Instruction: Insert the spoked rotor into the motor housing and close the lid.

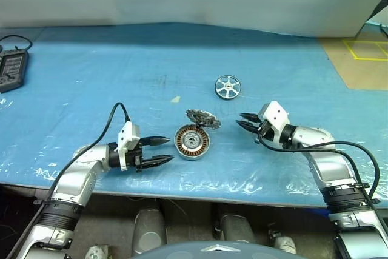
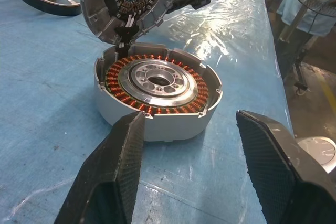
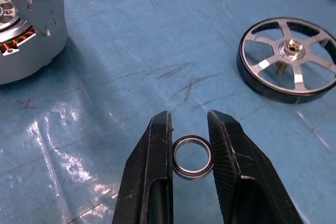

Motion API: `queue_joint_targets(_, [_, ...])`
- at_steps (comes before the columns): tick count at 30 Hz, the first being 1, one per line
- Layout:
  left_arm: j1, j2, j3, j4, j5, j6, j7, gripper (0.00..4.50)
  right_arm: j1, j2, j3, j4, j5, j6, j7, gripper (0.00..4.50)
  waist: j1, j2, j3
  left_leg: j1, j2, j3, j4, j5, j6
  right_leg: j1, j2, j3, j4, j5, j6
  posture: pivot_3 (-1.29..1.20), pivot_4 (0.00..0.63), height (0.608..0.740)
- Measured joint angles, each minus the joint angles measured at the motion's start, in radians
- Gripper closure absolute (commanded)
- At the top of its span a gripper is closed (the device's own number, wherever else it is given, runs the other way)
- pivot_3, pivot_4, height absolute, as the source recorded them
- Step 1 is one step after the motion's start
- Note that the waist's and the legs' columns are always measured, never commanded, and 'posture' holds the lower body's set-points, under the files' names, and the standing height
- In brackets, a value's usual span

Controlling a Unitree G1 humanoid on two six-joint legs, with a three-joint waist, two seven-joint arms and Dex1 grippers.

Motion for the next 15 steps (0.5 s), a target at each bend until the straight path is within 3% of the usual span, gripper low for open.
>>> queue_joint_targets(3, [0.000,0.000,0.001,0.001,0.002,0.000,0.000,1.59,0.041,-0.032,0.002,-0.044,0.001,0.005,0.027,3.90,0.001,0.000,0.000,0.000,0.000,0.000,0.000,0.000,0.000,0.000,0.000,0.000,0.000,0.000,0.000,0.00,0.150,0.740])
queue_joint_targets(8, [0.000,0.001,0.007,0.002,0.002,0.001,-0.004,1.59,0.154,-0.133,0.009,-0.217,0.133,0.179,0.175,3.90,0.002,0.000,0.000,0.000,0.000,0.000,-0.002,0.000,0.000,0.000,0.000,0.000,-0.001,0.000,-0.004,0.00,0.150,0.740])
queue_joint_targets(15, [0.002,0.001,0.009,0.002,0.002,-0.010,-0.019,1.59,0.097,-0.135,0.019,-0.377,0.288,0.359,0.219,3.90,0.001,0.000,0.000,0.003,0.001,-0.001,-0.003,0.000,0.000,0.001,0.000,0.001,0.001,-0.002,0.000,0.00,0.150,0.740])
